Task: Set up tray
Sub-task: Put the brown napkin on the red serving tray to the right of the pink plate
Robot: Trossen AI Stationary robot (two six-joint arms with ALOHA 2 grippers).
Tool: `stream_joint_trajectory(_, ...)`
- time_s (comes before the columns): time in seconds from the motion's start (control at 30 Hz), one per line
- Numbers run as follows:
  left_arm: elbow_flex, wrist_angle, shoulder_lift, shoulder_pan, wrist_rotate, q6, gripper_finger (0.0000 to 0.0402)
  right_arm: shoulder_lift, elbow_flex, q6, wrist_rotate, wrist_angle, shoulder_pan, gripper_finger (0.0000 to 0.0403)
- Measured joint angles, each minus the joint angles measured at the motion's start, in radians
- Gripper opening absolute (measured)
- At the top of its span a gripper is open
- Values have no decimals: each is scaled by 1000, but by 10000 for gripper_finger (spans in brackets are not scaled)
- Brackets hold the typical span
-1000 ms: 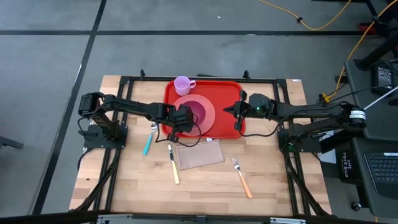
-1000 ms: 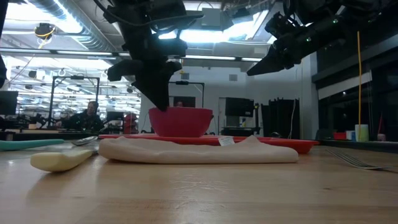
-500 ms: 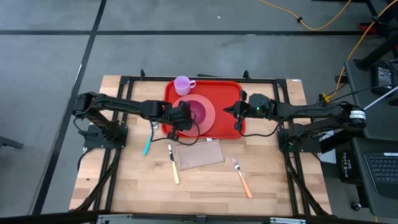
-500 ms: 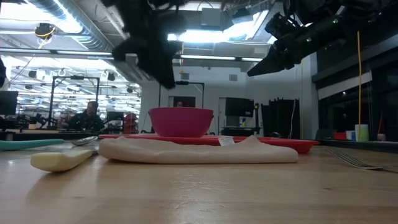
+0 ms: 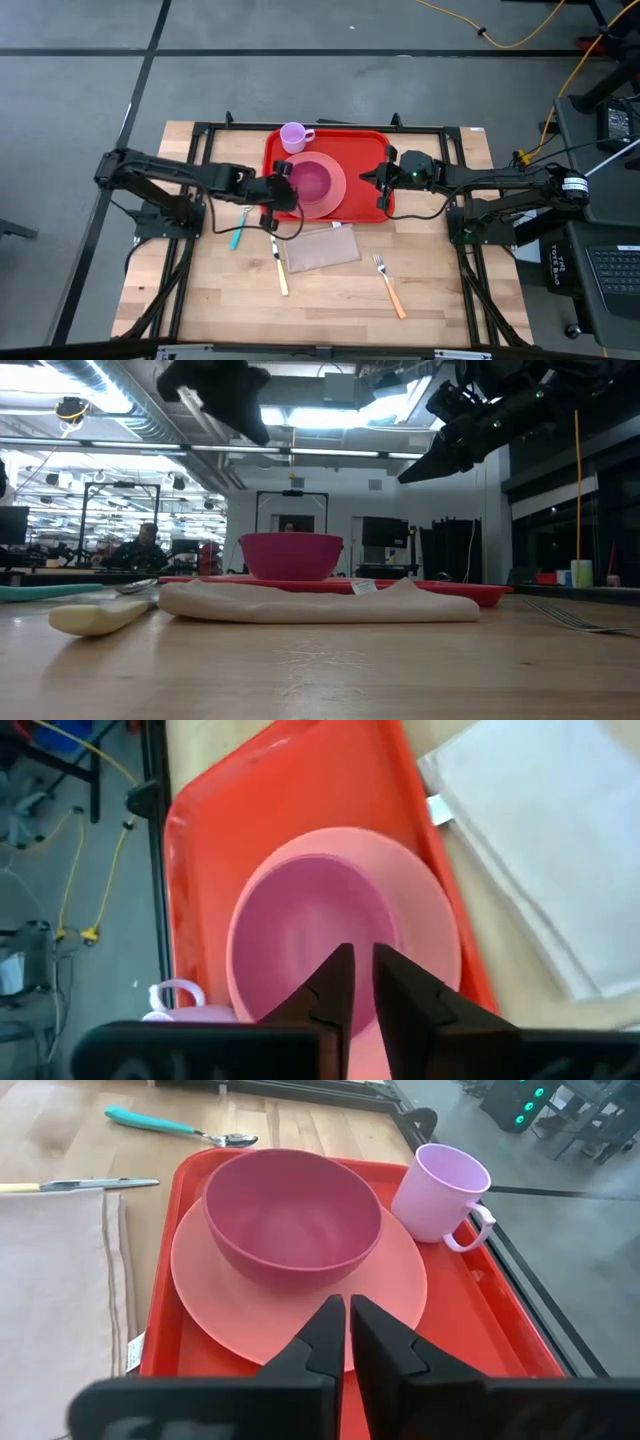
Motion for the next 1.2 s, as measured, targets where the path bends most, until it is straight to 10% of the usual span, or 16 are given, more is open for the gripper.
stream_joint_trajectory(0.37, -146, 1, -119, -97, -57, -247, 1, 0, 0, 18, 1, -11, 15, 28)
stream_joint_trajectory(1.2, -641, 834, -203, -248, -61, -431, 1, 0, 0, 27, 3, -71, 211, 21)
